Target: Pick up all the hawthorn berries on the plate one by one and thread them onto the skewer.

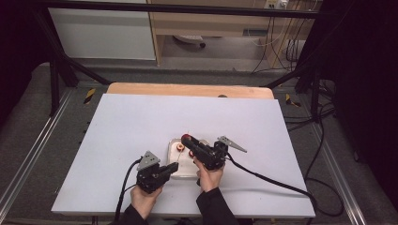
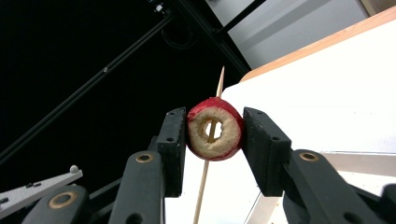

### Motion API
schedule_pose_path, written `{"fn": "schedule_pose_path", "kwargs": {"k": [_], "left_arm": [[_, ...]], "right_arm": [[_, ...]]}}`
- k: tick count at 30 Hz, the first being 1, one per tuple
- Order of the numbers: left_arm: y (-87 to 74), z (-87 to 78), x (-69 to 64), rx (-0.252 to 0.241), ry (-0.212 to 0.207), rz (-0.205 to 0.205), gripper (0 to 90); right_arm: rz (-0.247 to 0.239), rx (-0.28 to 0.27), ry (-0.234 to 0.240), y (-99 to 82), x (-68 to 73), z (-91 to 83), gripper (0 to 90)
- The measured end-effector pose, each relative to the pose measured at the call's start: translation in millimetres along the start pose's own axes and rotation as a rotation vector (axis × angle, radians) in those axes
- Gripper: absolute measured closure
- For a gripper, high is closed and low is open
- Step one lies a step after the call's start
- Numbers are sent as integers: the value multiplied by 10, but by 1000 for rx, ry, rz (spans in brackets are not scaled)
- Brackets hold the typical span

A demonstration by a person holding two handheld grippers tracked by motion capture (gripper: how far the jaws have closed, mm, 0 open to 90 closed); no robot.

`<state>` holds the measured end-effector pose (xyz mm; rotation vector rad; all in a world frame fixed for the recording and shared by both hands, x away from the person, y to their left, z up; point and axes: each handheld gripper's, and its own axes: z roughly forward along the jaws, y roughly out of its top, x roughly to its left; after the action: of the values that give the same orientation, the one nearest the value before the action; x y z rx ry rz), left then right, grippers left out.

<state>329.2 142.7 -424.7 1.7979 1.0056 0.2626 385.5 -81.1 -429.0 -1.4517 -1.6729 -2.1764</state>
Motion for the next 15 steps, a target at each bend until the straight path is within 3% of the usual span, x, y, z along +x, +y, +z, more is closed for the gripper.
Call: {"fn": "schedule_pose_path", "kwargs": {"k": [8, 14, 15], "left_arm": [[87, 33, 12, -19, -6, 2, 884], [113, 80, 28, -7, -4, -3, 883], [111, 85, 31, -7, 4, 11, 884]], "right_arm": [[-12, 44, 10, -63, 18, -21, 616], [-29, 82, 9, -153, 26, -35, 616], [-32, 84, 8, -170, 27, -38, 616]]}}
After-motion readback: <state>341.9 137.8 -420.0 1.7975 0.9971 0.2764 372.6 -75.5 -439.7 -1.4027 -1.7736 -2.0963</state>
